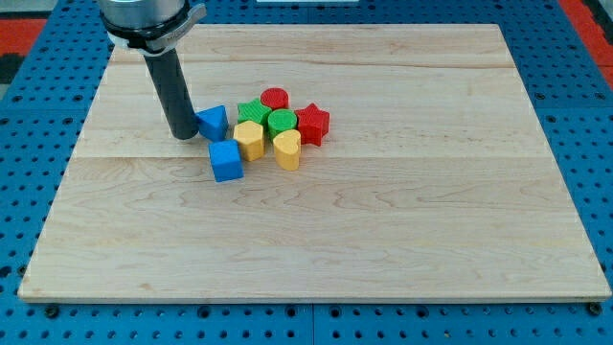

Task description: Push the blue cube to the top of red star

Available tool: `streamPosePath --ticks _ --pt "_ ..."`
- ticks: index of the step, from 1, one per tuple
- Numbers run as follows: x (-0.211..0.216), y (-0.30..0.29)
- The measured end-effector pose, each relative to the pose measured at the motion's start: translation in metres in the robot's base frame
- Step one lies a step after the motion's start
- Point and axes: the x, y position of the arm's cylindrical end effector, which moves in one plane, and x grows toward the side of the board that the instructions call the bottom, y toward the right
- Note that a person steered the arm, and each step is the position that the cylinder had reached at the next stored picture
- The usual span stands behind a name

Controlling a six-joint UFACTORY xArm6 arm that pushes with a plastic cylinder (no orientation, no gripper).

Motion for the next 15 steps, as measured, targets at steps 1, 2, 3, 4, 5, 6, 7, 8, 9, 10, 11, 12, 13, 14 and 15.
streamPosePath --ticks 1,2,3,4,5,6,7,8,9,10,11,12,13,14,15 --pt "0.037 -0.009" --pt "0.101 -0.009" --pt "0.102 0.007" --pt "0.07 0.007" --pt "0.067 0.03" --pt "0.048 0.057" --pt "0.025 0.079" --pt "0.01 0.099" --pt "-0.016 0.1" --pt "-0.043 0.101" --pt "-0.055 0.115" --pt "-0.071 0.126" --pt "-0.104 0.128" --pt "-0.12 0.133" --pt "-0.104 0.129"
